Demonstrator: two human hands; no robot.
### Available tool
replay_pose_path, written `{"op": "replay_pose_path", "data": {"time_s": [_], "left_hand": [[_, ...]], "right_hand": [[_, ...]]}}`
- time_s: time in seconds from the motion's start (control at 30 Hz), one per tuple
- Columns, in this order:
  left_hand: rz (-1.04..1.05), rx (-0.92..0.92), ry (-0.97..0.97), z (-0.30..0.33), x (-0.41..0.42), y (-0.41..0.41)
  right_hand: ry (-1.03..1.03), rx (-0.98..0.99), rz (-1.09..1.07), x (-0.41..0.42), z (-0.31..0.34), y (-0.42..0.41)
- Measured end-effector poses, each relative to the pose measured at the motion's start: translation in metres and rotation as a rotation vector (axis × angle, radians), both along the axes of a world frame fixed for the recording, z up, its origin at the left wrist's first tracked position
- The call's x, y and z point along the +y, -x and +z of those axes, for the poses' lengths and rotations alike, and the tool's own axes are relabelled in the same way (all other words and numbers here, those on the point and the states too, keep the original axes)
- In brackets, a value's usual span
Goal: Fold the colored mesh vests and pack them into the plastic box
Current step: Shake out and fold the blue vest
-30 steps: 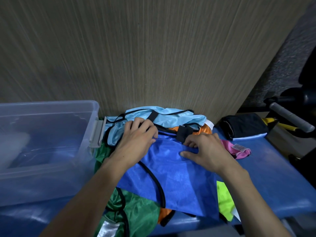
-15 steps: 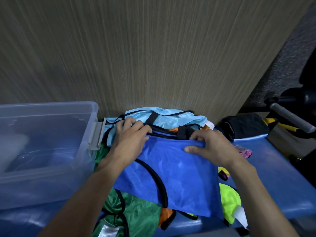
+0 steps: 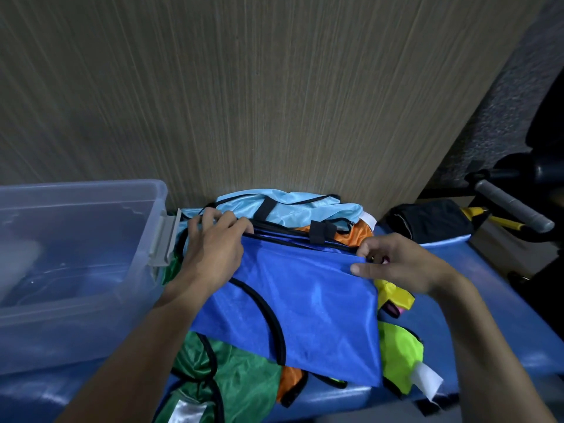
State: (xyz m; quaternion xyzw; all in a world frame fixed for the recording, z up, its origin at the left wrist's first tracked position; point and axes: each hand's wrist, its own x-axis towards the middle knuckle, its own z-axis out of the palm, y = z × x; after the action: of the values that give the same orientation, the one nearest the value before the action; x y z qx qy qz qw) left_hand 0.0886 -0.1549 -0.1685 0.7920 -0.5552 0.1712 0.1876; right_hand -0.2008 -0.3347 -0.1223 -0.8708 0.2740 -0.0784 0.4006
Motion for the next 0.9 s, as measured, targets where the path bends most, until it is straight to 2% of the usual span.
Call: {"op": "replay_pose_path", "data": {"time_s": [0.1, 0.23, 0.33, 0.53, 0.63, 0.73, 0.77, 0.83, 0.9], "left_hand": [[0.003, 0.003, -0.013, -0.002, 0.0, -0.002], [-0.014, 0.007, -0.015, -0.005, -0.001, -0.003], [-0.05, 0.004, 0.02, -0.006, -0.002, -0.005], [-0.018, 0.104, 0.078, 0.002, -0.006, 0.011], [0.073, 0.133, 0.077, 0.0, -0.011, 0.008], [0.088, 0.037, 0.135, 0.008, -0.008, 0.028], [0.021, 0.027, 0.198, 0.013, -0.006, 0.043], [-0.308, 0.08, 0.215, 0.022, 0.004, 0.083], [-0.636, 0.074, -0.033, 0.018, 0.017, 0.127]], "right_hand": [[-0.202, -0.119, 0.012, -0.002, -0.001, 0.011], [-0.153, -0.18, -0.085, -0.002, -0.009, 0.013], [0.005, -0.153, -0.172, 0.002, -0.015, 0.006], [0.345, -0.123, -0.147, 0.009, -0.023, 0.004], [0.369, -0.183, -0.207, 0.012, -0.027, 0.002], [0.399, -0.203, -0.259, 0.012, -0.032, 0.002], [0.419, -0.199, -0.262, 0.013, -0.031, 0.001], [0.436, -0.199, -0.274, 0.014, -0.029, 0.001], [0.378, -0.239, -0.295, 0.013, -0.029, -0.001]]}}
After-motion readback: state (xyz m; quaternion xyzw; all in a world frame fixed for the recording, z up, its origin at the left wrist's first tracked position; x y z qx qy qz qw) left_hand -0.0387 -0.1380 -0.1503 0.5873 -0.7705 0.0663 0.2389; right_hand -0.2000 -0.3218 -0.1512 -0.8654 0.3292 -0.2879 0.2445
